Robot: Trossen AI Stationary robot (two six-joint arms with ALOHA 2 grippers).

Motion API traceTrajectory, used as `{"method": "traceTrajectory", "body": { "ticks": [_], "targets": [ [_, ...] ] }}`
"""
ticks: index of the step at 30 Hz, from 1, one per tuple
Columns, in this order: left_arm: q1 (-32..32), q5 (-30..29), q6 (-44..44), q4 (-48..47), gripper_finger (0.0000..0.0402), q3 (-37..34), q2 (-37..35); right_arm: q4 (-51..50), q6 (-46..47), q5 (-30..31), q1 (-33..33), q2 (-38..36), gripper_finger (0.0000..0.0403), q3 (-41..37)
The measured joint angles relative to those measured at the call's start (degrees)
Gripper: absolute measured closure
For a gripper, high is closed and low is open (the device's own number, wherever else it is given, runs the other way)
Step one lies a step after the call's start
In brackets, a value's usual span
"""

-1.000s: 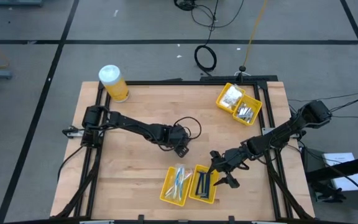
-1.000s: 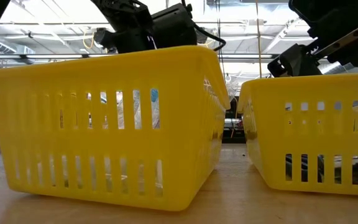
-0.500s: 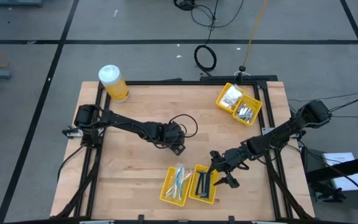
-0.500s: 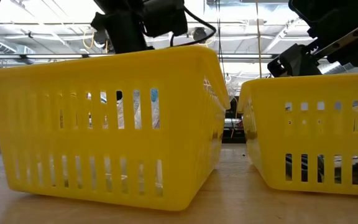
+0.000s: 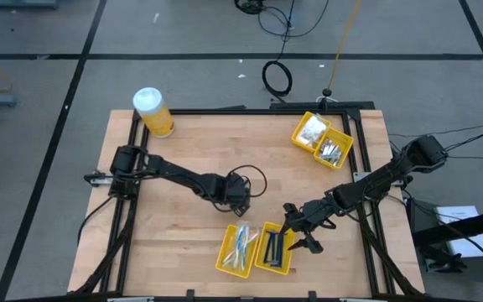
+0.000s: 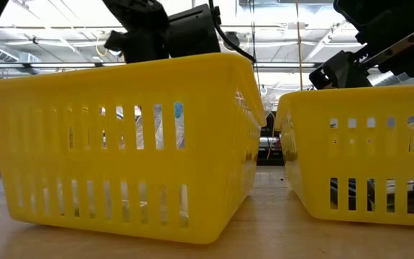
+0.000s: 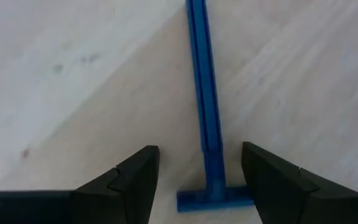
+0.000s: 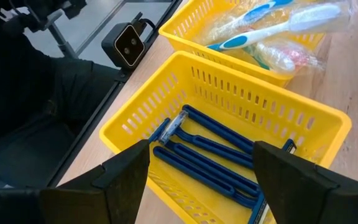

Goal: Pick & Place Travel size toiletries
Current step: Put the blue rolled gauze into the bottom right yellow bin

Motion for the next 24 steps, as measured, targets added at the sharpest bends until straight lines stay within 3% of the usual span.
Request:
{"method": "traceTrajectory", "body": {
  "ticks": [5,13,19,24],
  "targets": [
    [0.4,1.6,0.5,-0.4,0.0206,0.1,0.8,0.0,0.0,0.0,0.0,0.0,0.0133,0.0],
    [0.7,4.7,4.3,-0.9,0.0384,0.0,0.6,0.0,0.7,0.0,-0.9,0.0,0.0133,0.0],
    [0.8,1.1,7.8,-0.7,0.039,-0.4,-2.1,-0.1,1.7,0.0,-3.9,-0.1,0.0133,0.0],
    [-0.1,-7.0,12.1,1.2,0.0388,-0.3,-9.7,-2.6,1.7,0.3,-7.4,-2.5,0.0133,0.0]
  ]
}}
